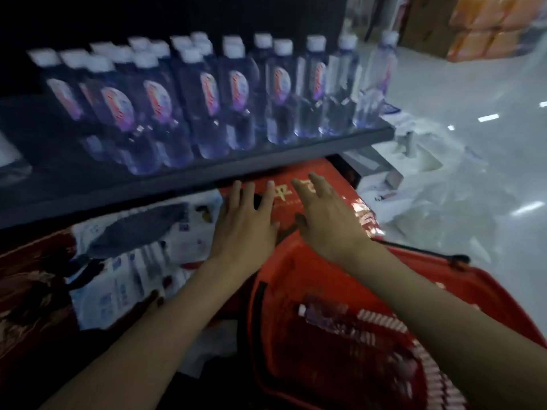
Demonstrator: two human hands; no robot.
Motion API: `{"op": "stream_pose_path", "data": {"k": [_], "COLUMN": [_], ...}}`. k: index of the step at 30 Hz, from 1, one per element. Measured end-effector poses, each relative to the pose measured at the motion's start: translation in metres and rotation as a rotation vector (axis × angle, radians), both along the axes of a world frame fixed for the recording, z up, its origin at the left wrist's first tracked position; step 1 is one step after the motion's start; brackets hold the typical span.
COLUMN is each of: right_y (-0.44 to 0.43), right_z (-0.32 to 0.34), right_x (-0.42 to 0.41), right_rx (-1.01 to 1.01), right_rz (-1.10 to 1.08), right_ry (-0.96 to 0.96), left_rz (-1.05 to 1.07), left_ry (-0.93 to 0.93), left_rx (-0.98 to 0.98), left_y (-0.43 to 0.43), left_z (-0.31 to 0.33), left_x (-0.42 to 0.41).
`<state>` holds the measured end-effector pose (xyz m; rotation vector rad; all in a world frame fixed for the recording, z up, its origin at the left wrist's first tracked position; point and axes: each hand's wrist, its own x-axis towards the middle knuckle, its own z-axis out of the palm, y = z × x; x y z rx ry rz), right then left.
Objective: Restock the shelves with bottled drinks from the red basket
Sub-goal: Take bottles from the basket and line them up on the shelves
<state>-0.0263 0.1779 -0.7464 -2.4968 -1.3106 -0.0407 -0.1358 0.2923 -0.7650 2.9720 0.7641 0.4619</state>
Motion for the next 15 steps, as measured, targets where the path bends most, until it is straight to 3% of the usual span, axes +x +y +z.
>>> {"op": "stream_pose_path", "data": {"k": [7, 11, 15], "right_y": [-0.137, -0.191, -0.232], "right_z": [-0.118, -0.199, -0.293], "right_x": [0.049, 0.062, 0.066], "right_rx": [0.134, -0.082, -0.354], "right_rz": [-0.218, -0.500, -0.638], "right_ry": [0.125, 0.543, 1.067], "left_rz": [-0.308, -0.281, -0.141], "left_ry": [0.325, 0.759, 0.963], "left_rx": [-0.079, -0.283, -0.540], "left_y": [-0.077, -0.094, -0.103], "left_z": [-0.080, -0.153, -0.232], "left_x": [0.056, 0.082, 0.103]}}
